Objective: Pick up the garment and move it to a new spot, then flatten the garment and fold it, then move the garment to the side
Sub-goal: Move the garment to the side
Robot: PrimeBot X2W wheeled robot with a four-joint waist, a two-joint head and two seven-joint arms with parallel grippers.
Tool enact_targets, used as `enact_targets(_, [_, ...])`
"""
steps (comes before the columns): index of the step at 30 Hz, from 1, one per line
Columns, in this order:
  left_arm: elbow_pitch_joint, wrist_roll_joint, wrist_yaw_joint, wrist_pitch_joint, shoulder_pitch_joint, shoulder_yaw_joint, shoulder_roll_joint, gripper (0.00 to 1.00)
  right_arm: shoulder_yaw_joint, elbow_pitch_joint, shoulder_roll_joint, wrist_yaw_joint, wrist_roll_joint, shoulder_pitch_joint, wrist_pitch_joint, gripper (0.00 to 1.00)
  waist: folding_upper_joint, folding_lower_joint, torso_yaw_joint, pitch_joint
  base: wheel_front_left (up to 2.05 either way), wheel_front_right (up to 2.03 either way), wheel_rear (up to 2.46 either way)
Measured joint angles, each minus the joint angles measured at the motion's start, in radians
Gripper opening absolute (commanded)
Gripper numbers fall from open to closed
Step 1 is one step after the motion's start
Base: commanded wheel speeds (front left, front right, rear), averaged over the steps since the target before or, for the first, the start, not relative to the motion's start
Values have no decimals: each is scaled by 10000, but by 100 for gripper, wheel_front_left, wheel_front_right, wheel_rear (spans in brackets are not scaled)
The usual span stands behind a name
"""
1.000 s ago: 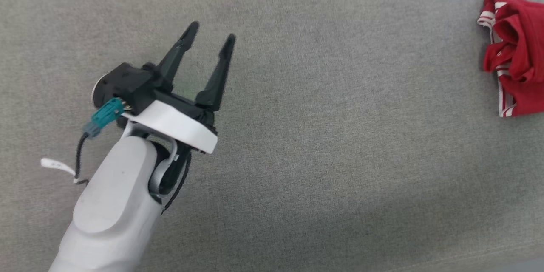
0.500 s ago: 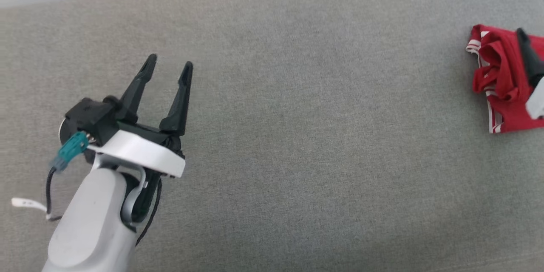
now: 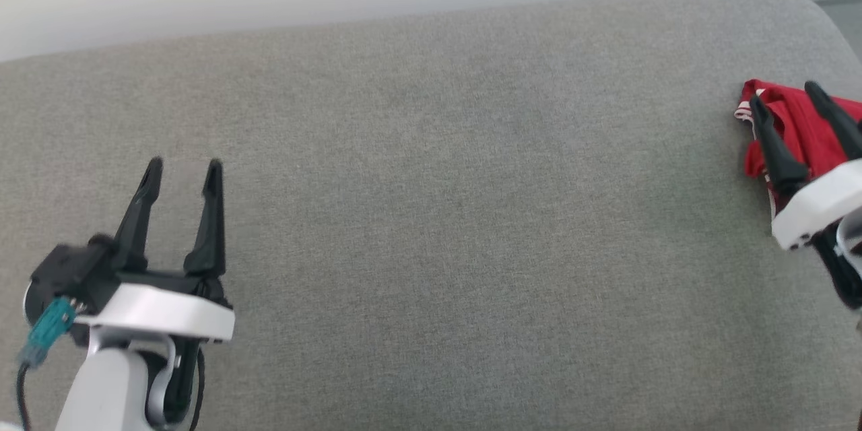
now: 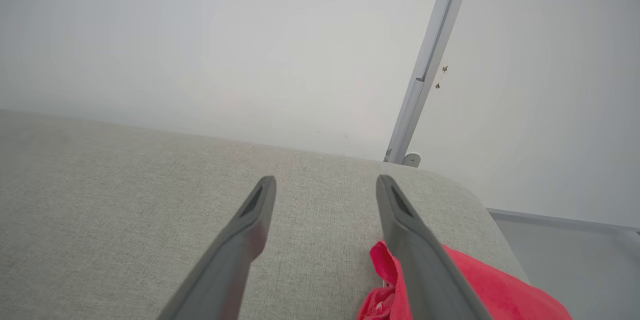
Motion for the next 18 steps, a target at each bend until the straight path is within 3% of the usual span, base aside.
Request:
enact_targets(8, [-752,614,0,0,1246,1060,-700,100,-1638,-2148,660,0,-1275,1934,-27,100,0,0,136,-430,0,0,0])
enact_targets(18, [-1197,930,0,0,2180,1580,-1208,100,-3041,-4111,1824,-2,-2500,4156,-27,100,0,0,302,-827,0,0,0])
